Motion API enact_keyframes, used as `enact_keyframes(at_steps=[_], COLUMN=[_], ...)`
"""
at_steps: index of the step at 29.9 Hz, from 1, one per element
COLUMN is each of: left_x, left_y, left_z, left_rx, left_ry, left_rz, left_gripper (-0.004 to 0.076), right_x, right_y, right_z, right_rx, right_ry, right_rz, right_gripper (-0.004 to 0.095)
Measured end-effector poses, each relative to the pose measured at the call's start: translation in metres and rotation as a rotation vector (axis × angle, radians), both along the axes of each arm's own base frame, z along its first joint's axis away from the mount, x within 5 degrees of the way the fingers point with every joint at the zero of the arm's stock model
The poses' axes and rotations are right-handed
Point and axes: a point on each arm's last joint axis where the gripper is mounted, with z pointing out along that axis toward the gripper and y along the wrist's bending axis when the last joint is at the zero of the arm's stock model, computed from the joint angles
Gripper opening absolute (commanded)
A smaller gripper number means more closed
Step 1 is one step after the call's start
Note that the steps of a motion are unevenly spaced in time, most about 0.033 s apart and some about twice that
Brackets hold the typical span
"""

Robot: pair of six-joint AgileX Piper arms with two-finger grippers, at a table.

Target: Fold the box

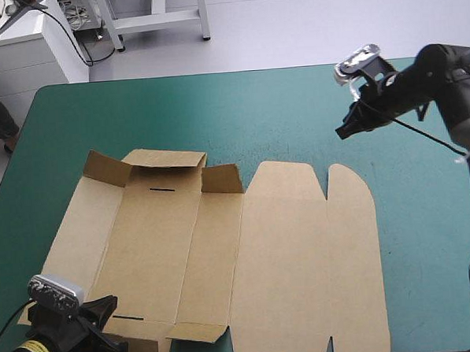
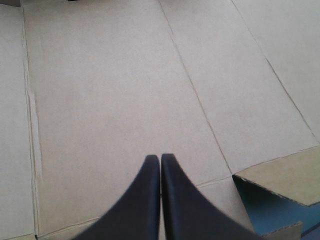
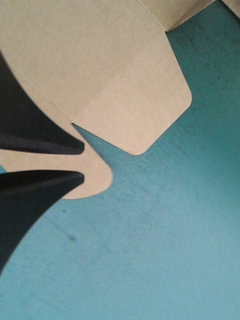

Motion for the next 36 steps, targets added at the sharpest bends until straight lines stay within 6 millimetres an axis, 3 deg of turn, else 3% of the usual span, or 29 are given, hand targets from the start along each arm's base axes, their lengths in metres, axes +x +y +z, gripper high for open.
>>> enact_keyframes(at_steps=[6,13,18,22,28,36], left_x=[0.000,0.001,0.012,0.024,0.054,0.118], left_y=[0.000,0.000,-0.005,-0.009,-0.018,-0.032], left_z=[0.000,0.000,-0.003,0.012,0.039,0.057], left_rx=[-0.001,-0.014,-0.002,0.006,0.045,0.116], left_ry=[0.000,0.018,0.100,0.120,0.144,0.183], left_rz=[0.001,0.014,0.027,0.031,0.041,0.115], left_gripper=[-0.0008,-0.0008,-0.0008,-0.0008,-0.0008,-0.0007], right_x=[-0.067,-0.143,-0.177,-0.189,-0.190,-0.190], right_y=[-0.027,-0.027,-0.025,-0.024,-0.024,-0.024], right_z=[-0.013,-0.043,-0.053,-0.052,-0.053,-0.053], right_rx=[0.039,0.089,0.121,0.129,0.129,0.118], right_ry=[0.078,0.116,0.075,0.041,0.042,0.039], right_rz=[-0.140,-0.239,-0.287,-0.295,-0.296,-0.279], right_gripper=[0.0089,0.0089,0.0089,0.0089,0.0089,0.0089])
